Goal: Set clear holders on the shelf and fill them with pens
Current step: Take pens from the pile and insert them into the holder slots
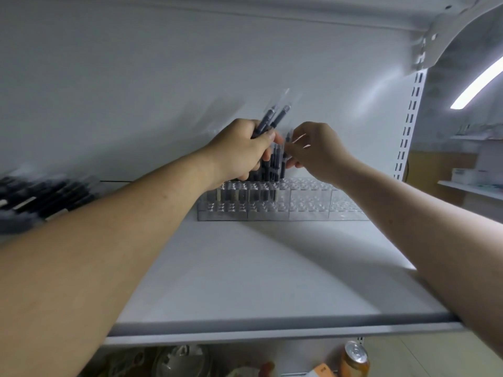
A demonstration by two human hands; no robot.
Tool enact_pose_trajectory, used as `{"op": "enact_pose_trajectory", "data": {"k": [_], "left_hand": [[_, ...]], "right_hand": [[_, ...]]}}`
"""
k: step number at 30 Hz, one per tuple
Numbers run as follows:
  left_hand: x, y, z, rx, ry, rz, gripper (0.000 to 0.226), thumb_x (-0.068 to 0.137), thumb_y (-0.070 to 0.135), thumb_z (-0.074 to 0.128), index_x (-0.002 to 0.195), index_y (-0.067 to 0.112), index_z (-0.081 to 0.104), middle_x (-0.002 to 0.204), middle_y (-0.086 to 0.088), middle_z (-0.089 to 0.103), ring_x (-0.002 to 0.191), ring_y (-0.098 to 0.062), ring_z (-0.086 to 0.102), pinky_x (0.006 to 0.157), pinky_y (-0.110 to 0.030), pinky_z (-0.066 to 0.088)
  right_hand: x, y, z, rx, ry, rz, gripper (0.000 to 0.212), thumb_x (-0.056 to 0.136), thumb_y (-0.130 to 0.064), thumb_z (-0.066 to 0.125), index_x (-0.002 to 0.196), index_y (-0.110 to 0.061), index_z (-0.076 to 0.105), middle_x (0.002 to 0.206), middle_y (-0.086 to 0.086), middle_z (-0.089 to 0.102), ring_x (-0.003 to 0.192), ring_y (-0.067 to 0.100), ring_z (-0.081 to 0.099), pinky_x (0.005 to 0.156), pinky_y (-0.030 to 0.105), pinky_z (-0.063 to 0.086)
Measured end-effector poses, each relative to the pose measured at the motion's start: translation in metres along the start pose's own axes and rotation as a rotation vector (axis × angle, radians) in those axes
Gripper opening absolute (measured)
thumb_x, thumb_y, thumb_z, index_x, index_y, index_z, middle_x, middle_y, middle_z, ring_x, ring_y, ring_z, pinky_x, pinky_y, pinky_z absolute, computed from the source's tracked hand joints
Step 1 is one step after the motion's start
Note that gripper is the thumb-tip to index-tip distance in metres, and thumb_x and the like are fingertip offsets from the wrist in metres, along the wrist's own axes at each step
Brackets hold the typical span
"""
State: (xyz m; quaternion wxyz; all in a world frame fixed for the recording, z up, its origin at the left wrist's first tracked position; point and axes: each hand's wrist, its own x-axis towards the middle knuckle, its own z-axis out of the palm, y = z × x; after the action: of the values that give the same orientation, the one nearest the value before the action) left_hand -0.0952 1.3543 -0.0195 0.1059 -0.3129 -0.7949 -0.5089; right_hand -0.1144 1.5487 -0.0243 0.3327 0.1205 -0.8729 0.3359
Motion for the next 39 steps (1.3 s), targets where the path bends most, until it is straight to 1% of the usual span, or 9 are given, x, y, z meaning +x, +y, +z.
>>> {"op": "enact_pose_trajectory", "data": {"k": [6, 11, 14, 19, 21, 24, 28, 32, 39], "left_hand": [[0.001, -0.003, 0.001, 0.008, -0.006, -0.008, 0.026, 0.113, 0.025, 0.043, 0.117, 0.011, 0.065, 0.083, -0.006, 0.054, 0.042, -0.004, 0.037, 0.040, -0.021, 0.030], [0.001, -0.003, 0.001, -0.006, -0.020, -0.025, 0.025, 0.113, 0.025, 0.044, 0.115, 0.014, 0.066, 0.083, -0.006, 0.055, 0.043, -0.005, 0.038, 0.040, -0.021, 0.031], [0.000, -0.002, 0.001, -0.041, -0.044, -0.043, 0.026, 0.113, 0.027, 0.043, 0.117, 0.013, 0.065, 0.084, -0.006, 0.055, 0.048, -0.008, 0.036, 0.040, -0.021, 0.031], [-0.002, -0.001, 0.001, -0.038, -0.059, -0.054, 0.027, 0.112, 0.026, 0.045, 0.119, 0.011, 0.067, 0.086, -0.005, 0.053, 0.053, -0.010, 0.036, 0.043, -0.021, 0.032], [-0.002, -0.001, 0.001, -0.059, -0.050, -0.063, 0.025, 0.112, 0.023, 0.046, 0.118, 0.010, 0.066, 0.085, -0.005, 0.052, 0.055, -0.011, 0.036, 0.043, -0.021, 0.031], [-0.001, -0.002, 0.000, -0.103, -0.039, -0.069, 0.023, 0.111, 0.016, 0.045, 0.117, 0.007, 0.066, 0.084, -0.005, 0.048, 0.058, -0.013, 0.034, 0.043, -0.023, 0.027], [-0.001, -0.001, 0.000, -0.111, -0.042, -0.068, 0.023, 0.111, 0.013, 0.045, 0.119, 0.005, 0.064, 0.083, -0.006, 0.047, 0.061, -0.014, 0.034, 0.043, -0.024, 0.027], [-0.003, -0.001, 0.002, -0.076, -0.060, -0.058, 0.022, 0.111, 0.016, 0.046, 0.118, 0.007, 0.065, 0.083, -0.005, 0.052, 0.061, -0.014, 0.042, 0.045, -0.023, 0.033], [-0.007, 0.002, 0.002, 0.089, -0.090, 0.017, 0.021, 0.111, 0.023, 0.048, 0.111, 0.010, 0.064, 0.080, 0.005, 0.077, 0.064, -0.015, 0.061, 0.046, -0.020, 0.039]], "right_hand": [[0.003, -0.002, 0.007, -0.091, -0.117, 0.050, 0.005, 0.100, -0.012, 0.066, 0.100, -0.007, 0.065, 0.076, 0.008, 0.078, 0.068, 0.020, 0.078, 0.077, 0.058, 0.062], [0.001, 0.001, 0.001, -0.239, -0.121, 0.025, 0.019, 0.096, -0.028, 0.072, 0.083, -0.015, 0.076, 0.069, -0.003, 0.077, 0.075, 0.018, 0.077, 0.074, 0.037, 0.062], [-0.001, 0.003, -0.010, -0.229, -0.085, 0.016, 0.019, 0.095, -0.029, 0.074, 0.086, -0.013, 0.078, 0.071, -0.001, 0.077, 0.075, 0.018, 0.076, 0.074, 0.035, 0.062], [-0.007, 0.002, -0.031, 0.045, 0.066, -0.017, 0.008, 0.095, -0.015, 0.072, 0.088, -0.018, 0.074, 0.078, 0.001, 0.077, 0.068, 0.016, 0.073, 0.062, 0.028, 0.057], [-0.012, -0.002, -0.036, 0.249, -0.009, -0.011, 0.008, 0.094, -0.006, 0.072, 0.091, -0.011, 0.076, 0.080, 0.006, 0.078, 0.067, 0.018, 0.071, 0.057, 0.028, 0.050], [-0.018, -0.006, -0.037, 0.500, -0.139, 0.028, 0.011, 0.092, 0.003, 0.071, 0.101, -0.001, 0.075, 0.085, 0.015, 0.075, 0.073, 0.024, 0.069, 0.062, 0.034, 0.046], [-0.019, -0.008, -0.035, 0.706, -0.197, 0.060, 0.010, 0.094, -0.002, 0.072, 0.104, -0.002, 0.072, 0.088, 0.012, 0.072, 0.078, 0.023, 0.068, 0.066, 0.031, 0.047], [-0.019, -0.006, -0.030, 0.741, -0.194, 0.074, 0.018, 0.097, -0.018, 0.072, 0.104, -0.002, 0.072, 0.088, 0.010, 0.073, 0.078, 0.020, 0.068, 0.067, 0.030, 0.049], [-0.020, -0.007, -0.023, 0.696, -0.168, 0.092, 0.017, 0.099, -0.019, 0.070, 0.099, -0.002, 0.072, 0.085, 0.011, 0.075, 0.075, 0.020, 0.068, 0.064, 0.029, 0.048]]}}
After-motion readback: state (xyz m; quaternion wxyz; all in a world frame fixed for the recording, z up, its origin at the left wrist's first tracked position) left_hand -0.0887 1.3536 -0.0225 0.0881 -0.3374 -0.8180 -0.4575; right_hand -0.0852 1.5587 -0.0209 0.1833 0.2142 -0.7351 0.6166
